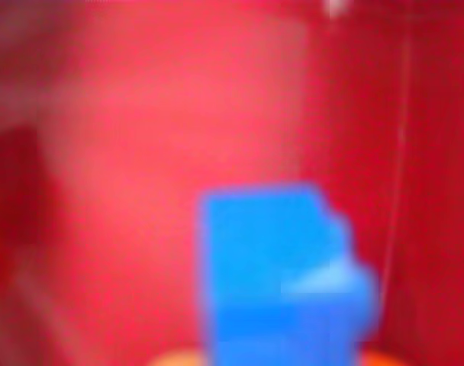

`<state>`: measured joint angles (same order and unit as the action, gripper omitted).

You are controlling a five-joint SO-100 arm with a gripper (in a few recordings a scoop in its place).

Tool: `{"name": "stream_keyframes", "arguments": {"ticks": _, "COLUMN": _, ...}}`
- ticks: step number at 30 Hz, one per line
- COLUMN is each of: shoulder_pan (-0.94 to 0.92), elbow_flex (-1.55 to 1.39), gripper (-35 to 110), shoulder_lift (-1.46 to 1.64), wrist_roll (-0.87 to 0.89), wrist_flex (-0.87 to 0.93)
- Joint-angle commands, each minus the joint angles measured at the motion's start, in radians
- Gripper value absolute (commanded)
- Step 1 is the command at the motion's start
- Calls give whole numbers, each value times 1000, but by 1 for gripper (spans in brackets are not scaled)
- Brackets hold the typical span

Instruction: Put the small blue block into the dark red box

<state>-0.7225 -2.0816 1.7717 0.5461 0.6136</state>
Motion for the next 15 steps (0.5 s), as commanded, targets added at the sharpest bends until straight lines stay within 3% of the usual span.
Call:
{"name": "stream_keyframes", "arguments": {"ticks": 1, "shoulder_pan": -5, "elbow_flex": 11, "gripper": 11, "shoulder_lift": -80, "wrist_roll": -8, "wrist_flex": -52}}
{"name": "stream_keyframes", "arguments": {"ticks": 7, "shoulder_pan": 2, "elbow_flex": 6, "gripper": 18, "shoulder_lift": 37, "wrist_roll": -77, "wrist_flex": 86}}
{"name": "stream_keyframes", "arguments": {"ticks": 15, "shoulder_pan": 71, "elbow_flex": -98, "gripper": 18, "shoulder_lift": 531, "wrist_roll": -242, "wrist_flex": 374}}
